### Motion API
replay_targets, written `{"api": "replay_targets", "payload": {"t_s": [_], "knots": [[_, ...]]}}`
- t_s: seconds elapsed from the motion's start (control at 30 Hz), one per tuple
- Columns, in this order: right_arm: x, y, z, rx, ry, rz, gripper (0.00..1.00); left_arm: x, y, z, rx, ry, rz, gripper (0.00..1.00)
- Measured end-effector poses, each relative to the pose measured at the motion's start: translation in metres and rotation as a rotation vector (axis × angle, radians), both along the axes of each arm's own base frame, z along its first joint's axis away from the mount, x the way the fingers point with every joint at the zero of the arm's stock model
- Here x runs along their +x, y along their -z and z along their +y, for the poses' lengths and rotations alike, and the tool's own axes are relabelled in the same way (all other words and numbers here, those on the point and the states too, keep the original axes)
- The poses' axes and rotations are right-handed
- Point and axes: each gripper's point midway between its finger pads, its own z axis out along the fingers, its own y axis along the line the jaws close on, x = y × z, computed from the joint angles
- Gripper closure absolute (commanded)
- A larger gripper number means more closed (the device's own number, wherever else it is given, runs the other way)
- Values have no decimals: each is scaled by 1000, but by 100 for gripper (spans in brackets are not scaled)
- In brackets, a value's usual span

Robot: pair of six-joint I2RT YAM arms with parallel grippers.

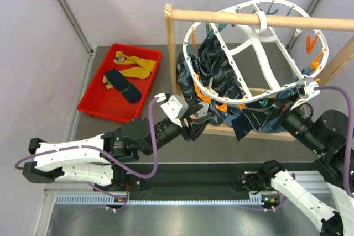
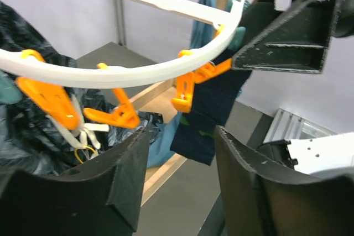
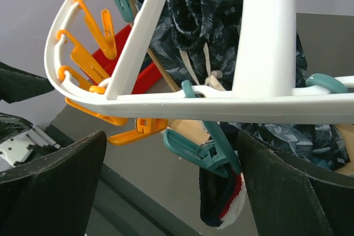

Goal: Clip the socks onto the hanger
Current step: Clamp the sock onto the hanger.

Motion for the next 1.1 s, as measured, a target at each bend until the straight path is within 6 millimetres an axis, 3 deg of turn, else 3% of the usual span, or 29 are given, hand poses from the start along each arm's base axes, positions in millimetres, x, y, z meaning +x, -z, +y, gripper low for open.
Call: {"api": "replay_targets", "payload": {"t_s": [0.2,0.47,0.73,1.1], "knots": [[1,12,-6,-53,24,19,0,-12,21,-20,37,84,11,37],[9,7,-21,-70,113,2,0,-19,49,-49,113,143,25,37],[14,1,-23,-78,124,-86,0,-24,44,-54,78,176,38,37],[1,-37,-26,93,123,-281,0,-27,44,-56,49,191,56,36]]}}
